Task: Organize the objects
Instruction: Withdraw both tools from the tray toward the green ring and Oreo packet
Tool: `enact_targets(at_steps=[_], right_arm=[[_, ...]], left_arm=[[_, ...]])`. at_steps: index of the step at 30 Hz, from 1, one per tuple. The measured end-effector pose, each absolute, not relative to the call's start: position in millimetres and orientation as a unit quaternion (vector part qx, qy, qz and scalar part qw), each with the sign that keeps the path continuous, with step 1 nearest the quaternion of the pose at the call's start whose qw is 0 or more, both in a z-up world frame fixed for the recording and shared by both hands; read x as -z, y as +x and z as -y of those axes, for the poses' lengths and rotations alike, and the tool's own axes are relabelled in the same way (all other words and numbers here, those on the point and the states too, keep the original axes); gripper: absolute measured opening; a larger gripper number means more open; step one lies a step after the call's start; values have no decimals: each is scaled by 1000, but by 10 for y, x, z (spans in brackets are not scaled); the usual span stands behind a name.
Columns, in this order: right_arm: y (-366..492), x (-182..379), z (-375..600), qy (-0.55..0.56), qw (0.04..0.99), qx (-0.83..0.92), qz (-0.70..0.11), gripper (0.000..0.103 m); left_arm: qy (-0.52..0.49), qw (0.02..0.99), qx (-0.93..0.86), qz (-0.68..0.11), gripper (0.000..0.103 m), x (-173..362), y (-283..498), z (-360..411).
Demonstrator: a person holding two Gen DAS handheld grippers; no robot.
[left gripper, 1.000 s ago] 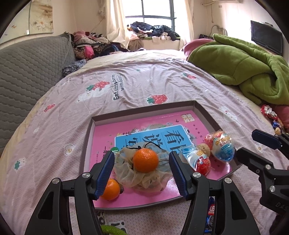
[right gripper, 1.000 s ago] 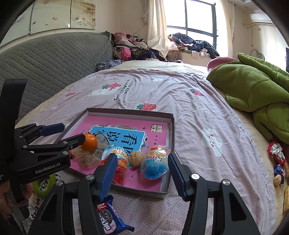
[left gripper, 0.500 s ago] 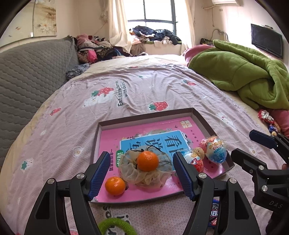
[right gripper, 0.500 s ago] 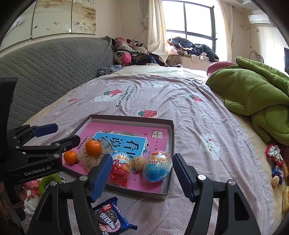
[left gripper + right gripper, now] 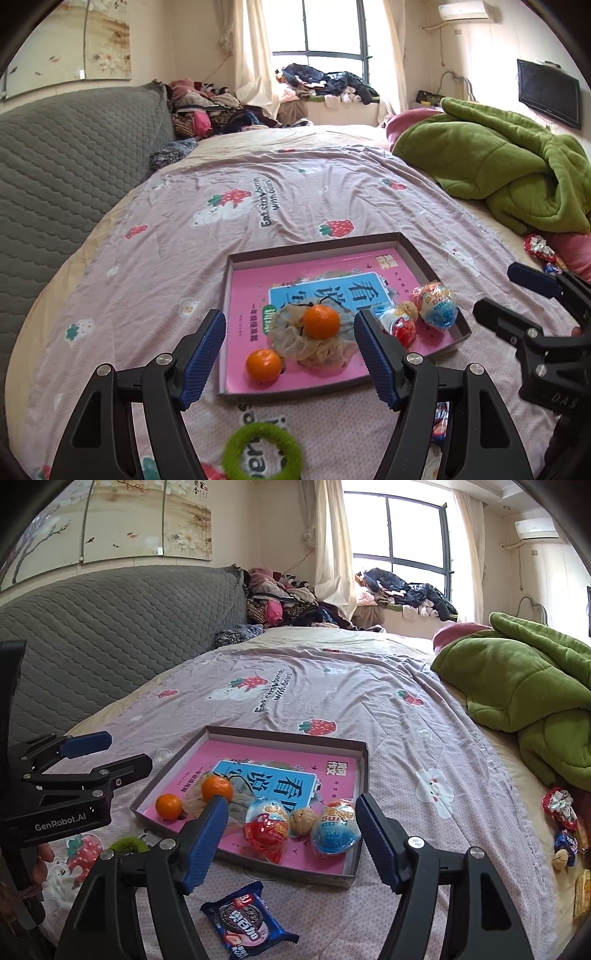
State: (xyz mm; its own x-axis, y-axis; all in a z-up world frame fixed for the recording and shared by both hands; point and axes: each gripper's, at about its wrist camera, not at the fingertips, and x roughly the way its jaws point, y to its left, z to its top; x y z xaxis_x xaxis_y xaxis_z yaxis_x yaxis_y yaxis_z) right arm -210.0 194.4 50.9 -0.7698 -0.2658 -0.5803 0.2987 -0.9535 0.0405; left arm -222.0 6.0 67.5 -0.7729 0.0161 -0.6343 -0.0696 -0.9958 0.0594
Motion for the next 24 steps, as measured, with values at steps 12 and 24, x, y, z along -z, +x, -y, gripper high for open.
enact_targets(at_steps=[12, 24], right_arm=[[-1773, -759, -1878, 268, 166, 949, -26, 71], [-1513, -856, -1869, 253, 170, 952, -27, 71]], left_arm=[[-325, 3, -946, -17, 74, -783, -1799, 218], [-305, 5, -952, -31, 74, -864, -1490, 106]])
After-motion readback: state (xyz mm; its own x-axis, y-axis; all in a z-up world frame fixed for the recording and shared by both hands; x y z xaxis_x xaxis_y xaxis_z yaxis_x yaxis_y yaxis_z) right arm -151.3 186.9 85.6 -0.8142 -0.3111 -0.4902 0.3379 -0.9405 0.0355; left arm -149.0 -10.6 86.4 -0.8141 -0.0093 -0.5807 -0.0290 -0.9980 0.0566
